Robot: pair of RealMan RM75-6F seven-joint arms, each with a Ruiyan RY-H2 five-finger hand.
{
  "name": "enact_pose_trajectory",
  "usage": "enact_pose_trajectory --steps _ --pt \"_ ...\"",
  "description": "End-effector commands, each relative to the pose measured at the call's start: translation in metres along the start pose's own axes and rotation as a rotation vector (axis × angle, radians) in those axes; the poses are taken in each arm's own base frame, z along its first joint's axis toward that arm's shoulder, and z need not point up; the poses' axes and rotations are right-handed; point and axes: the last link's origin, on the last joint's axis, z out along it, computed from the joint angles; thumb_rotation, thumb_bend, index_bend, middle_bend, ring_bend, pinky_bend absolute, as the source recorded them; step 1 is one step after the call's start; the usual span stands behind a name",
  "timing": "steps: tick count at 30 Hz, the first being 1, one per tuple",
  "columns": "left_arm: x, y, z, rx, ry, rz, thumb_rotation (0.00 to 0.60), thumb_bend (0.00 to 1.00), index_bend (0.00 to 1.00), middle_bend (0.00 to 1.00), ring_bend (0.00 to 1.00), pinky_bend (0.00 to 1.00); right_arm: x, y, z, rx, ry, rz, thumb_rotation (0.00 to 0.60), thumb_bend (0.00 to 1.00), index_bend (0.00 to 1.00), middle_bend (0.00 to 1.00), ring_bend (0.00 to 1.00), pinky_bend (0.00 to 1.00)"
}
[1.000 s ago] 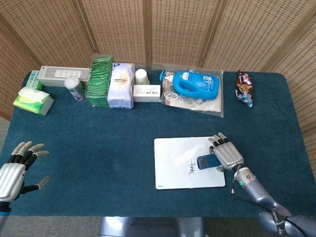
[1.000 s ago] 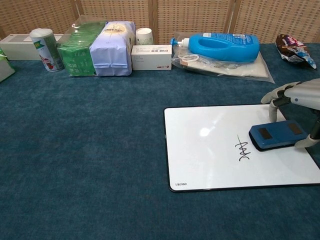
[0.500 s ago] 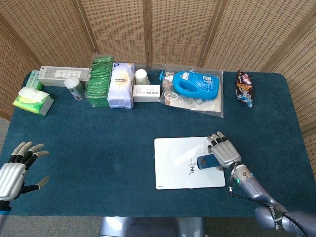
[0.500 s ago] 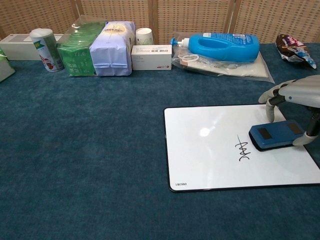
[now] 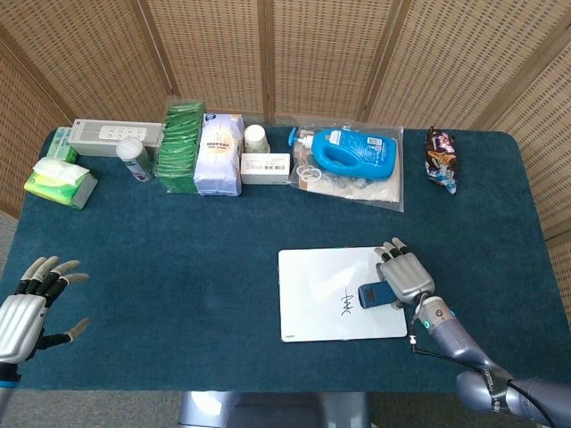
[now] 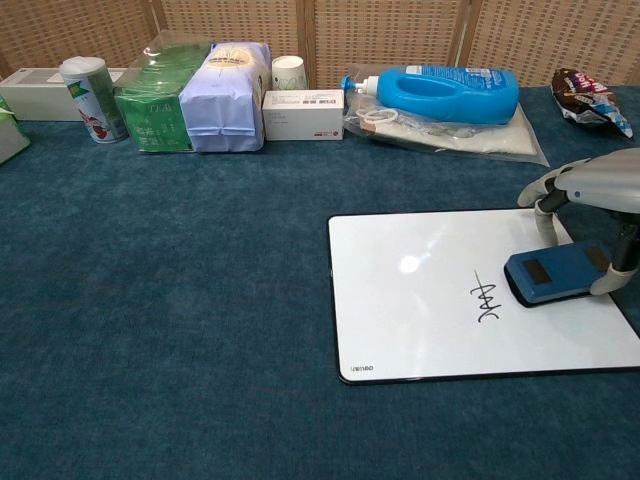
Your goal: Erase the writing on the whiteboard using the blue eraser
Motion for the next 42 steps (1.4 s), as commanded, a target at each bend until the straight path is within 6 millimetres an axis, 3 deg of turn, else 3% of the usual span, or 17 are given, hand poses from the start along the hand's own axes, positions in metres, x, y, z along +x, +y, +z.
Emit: enact_pose_trajectory --steps 1,7,20,42 --pt "0.000 0.000 0.000 -0.001 0.000 0.000 0.600 0.29 0.28 0.19 0.09 0.00 0.002 -0.001 0.000 -0.001 0.001 0.004 0.600 0.07 0.53 0.15 0.00 0.00" --pt "0.002 0.000 0.000 -0.001 0.006 0.003 0.600 0.30 0.28 0.20 0.09 0.00 0.009 -0.008 -0.004 0.014 0.014 0.065 0.600 0.09 0.61 0.16 0.00 0.00" --pt "0.008 0.004 0.000 -0.004 0.018 0.013 0.600 0.29 0.28 0.19 0.09 0.00 0.018 -0.047 -0.006 0.135 0.088 0.189 0.600 0.09 0.61 0.15 0.00 0.00" --pt "0.016 0.009 -0.006 -0.008 0.026 0.023 0.600 0.29 0.27 0.19 0.09 0.00 -0.009 -0.063 0.009 0.225 0.096 0.217 0.600 0.09 0.61 0.10 0.00 0.00"
